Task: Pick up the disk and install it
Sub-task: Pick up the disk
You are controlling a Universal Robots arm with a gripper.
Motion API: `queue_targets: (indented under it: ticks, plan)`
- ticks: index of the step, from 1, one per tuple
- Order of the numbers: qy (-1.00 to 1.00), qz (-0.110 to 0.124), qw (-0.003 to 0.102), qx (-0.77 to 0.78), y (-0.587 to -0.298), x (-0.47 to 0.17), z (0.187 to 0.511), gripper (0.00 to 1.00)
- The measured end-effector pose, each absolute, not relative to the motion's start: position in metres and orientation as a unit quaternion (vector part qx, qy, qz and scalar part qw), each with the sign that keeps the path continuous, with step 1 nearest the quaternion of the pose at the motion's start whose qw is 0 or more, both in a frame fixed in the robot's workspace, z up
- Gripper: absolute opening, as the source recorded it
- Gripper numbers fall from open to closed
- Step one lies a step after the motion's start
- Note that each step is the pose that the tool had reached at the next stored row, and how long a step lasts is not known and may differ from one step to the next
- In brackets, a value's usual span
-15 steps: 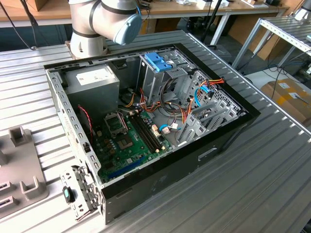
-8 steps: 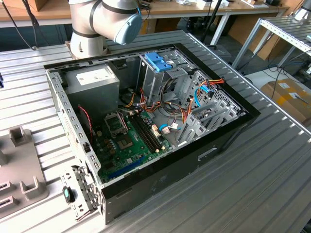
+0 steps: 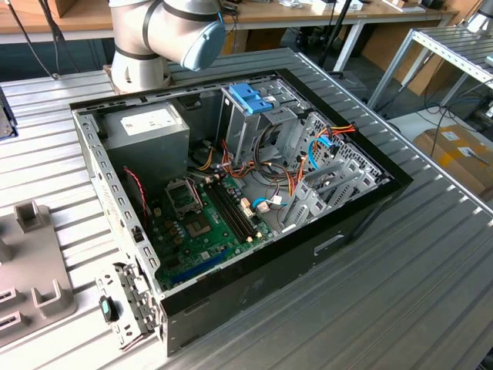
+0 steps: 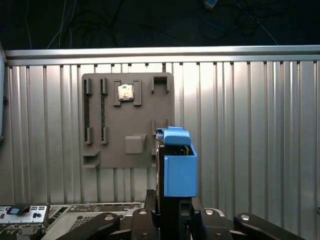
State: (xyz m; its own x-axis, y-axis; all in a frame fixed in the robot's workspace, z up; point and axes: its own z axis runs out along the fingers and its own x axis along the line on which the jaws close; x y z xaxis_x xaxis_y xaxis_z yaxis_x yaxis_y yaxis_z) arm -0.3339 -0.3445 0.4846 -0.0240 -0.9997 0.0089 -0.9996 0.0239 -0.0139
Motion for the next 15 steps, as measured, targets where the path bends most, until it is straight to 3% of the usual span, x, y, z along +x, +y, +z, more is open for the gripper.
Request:
queue_targets:
  ticks: [15]
  plan:
    - [0.715, -0.008, 0.002, -0.699, -0.342, -0.308, 0.485, 0.35]
